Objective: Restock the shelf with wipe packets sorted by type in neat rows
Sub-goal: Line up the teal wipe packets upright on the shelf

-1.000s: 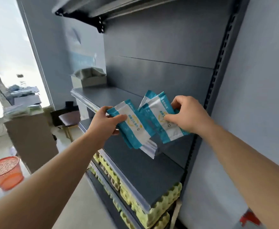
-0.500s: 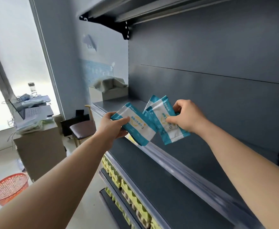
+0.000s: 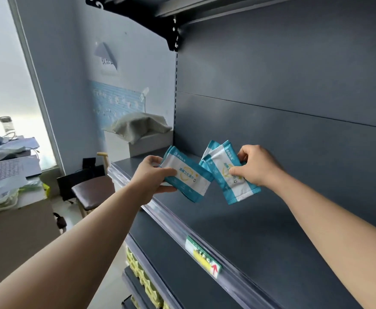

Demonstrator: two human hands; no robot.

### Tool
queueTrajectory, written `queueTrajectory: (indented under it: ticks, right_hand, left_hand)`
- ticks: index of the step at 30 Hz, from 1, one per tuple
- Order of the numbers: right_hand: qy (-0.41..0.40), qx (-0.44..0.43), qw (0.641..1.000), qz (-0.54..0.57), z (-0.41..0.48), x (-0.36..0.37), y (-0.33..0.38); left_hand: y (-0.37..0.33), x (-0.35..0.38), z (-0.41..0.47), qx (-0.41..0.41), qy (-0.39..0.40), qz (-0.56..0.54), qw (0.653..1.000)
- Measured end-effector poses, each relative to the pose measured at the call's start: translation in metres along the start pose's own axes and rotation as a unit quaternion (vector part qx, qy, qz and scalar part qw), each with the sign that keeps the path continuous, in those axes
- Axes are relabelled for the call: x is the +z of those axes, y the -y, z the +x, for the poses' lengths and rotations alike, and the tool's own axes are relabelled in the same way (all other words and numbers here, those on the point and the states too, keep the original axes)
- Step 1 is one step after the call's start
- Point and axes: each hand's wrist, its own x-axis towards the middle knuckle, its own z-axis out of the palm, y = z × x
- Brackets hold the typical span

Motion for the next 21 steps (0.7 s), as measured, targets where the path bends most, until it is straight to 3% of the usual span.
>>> queueTrajectory:
  ticks: [7,12,21]
  right_hand:
    - [-0.028,0.106,0.994,-0.030,0.046,0.042,-0.001]
    - [-0.070,0.189,0.979,-0.012,0.060,0.064,0.007]
    - [-0.178,0.300,0.937,-0.011,0.054,0.060,0.004]
  left_hand:
    - [0.011,-0.032,0.111,0.024,0.097,0.116,0.988]
    - [0.011,-0.042,0.178,0.107,0.166,0.309,0.930]
    - [0.026,0.010,0.255,0.096,0.261,0.227,0.933]
